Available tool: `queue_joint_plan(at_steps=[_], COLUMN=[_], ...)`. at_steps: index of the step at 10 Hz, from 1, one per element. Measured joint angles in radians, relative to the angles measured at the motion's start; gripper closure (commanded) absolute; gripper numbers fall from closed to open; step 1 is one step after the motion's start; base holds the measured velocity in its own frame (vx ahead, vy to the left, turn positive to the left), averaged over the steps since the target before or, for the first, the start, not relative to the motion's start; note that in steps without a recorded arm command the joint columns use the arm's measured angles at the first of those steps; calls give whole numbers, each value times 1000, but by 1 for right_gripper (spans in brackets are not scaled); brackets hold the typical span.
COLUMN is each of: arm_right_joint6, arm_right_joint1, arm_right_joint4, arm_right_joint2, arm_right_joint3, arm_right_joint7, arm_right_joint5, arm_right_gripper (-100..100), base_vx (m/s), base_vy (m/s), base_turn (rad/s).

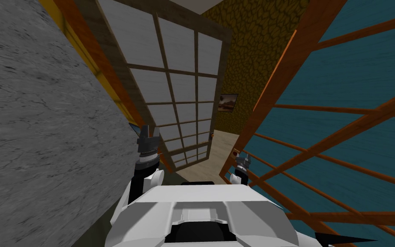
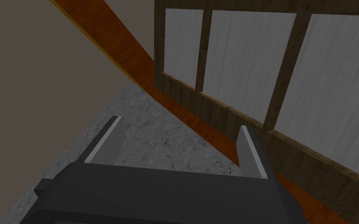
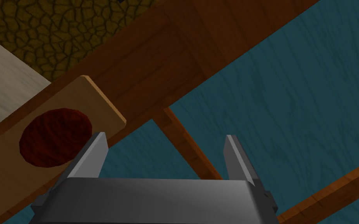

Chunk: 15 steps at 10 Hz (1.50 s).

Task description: Push the door open

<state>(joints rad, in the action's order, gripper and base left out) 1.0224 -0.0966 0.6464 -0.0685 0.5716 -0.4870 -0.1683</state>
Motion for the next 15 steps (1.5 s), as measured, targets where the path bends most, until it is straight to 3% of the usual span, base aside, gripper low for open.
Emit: queue_joint_plan(at_steps=[1, 4, 6, 7, 8, 9, 11, 13, 14, 15], arm_right_joint6=[-12, 13, 8, 8, 6, -13, -24, -3, 22, 15], arm_right_joint1=[5, -33, -37, -53, -52, -37, -38, -59, -88, -79], arm_right_joint4=[19, -50, -48, -66, -62, -24, -20, -63, -120, -97], arm_right_joint2=[12, -2, 9, 9, 13, 29, 35, 28, 16, 27], arm_right_joint3=[-2, -2, -3, -3, -4, -6, -7, -7, -8, -10], arm_right_joint7=[-23, -105, -154, -183, -206, -229, -252, -277, -314, -334], arm_right_joint5=[-17, -70, -100, -125, -136, -153, -165, -180, -202, -212], arm_right_gripper=[-100, -100, -100, -100, -100, -100, -100, -100, -100, -100], base_vx=[-23, -29, -30, -24, -28, -25, -5, -13, -21, -16], base_vy=[21, 37, 37, 32, 32, 23, 5, 25, 37, 19], base_turn=[-8, -3, -11, -1, -3, -22, -1, 16, 3, -9])
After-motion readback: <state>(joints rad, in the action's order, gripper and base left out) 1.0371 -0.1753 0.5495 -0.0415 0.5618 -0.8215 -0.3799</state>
